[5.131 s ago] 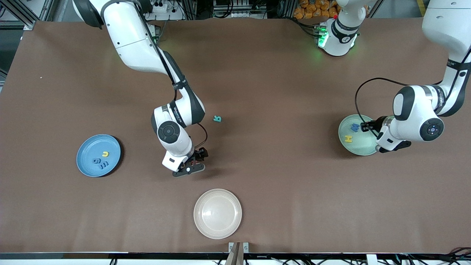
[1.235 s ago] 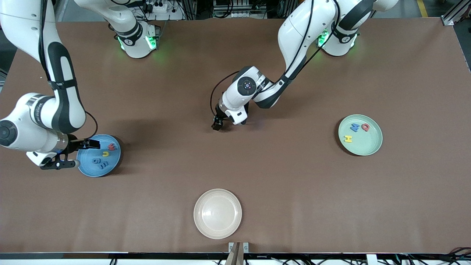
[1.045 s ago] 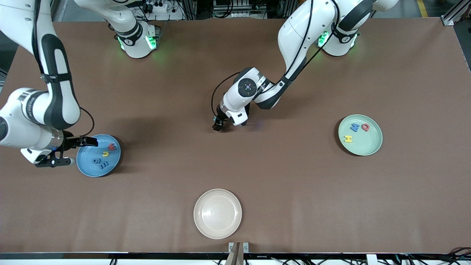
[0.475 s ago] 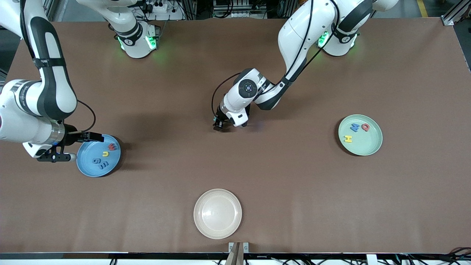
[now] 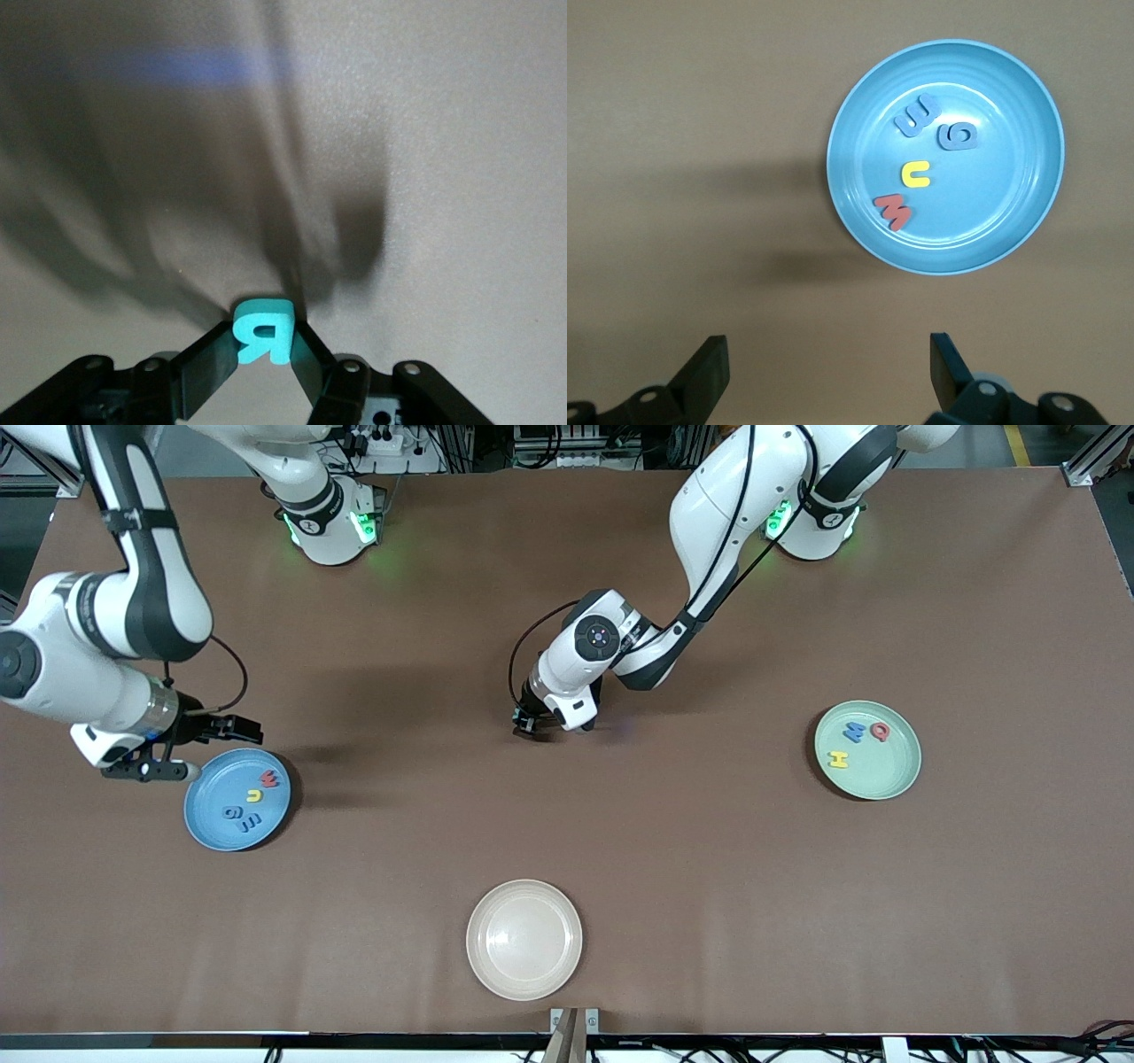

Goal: Sort upper and lower case letters into plates
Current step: 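Carry the R to the green plate while the right gripper withdraws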

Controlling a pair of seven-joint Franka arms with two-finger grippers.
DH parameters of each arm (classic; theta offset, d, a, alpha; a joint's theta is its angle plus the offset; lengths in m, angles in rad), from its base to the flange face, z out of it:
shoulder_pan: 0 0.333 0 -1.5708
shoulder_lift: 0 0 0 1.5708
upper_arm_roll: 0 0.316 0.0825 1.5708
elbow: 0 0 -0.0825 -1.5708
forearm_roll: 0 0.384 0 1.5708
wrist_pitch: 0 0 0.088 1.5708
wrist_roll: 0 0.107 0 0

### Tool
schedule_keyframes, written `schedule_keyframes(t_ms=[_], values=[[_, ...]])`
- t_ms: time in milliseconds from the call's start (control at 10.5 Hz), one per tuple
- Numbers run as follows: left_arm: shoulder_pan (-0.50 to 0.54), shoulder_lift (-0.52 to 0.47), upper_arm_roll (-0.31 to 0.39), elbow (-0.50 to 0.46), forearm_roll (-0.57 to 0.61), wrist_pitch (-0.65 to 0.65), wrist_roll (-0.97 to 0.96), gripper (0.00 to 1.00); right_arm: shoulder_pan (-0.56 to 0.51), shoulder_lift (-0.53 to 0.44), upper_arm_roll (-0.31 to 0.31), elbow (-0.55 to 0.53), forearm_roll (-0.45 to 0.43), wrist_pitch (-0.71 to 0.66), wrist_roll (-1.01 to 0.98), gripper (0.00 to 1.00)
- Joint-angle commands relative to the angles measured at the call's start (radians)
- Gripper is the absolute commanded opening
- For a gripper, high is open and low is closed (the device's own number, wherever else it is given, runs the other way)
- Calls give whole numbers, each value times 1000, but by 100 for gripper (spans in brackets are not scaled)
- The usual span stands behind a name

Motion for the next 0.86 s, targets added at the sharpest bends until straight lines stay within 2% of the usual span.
schedule_keyframes(t_ms=[0, 95, 190, 380, 475, 760], values=[[26, -2, 3, -3, -3, -16, 3, 16, -63, -119, 55, -50, -21, 14, 19, 100], [44, -20, 1, -2, -2, -74, 6, 16, -60, -137, 49, -32, -27, 9, 19, 100], [70, -40, -5, 3, 3, -132, 12, 16, -43, -151, 12, 0, -27, -13, 20, 100], [136, -80, -22, 3, 6, -261, 87, 14, 137, -153, -188, 95, -25, -110, 20, 100], [174, -98, -22, -1, 8, -347, 159, 13, 156, -163, -209, 146, -24, -162, 20, 100], [323, -193, -22, -52, 8, -608, 372, 11, 158, -163, -200, 330, -22, -351, 13, 100]])
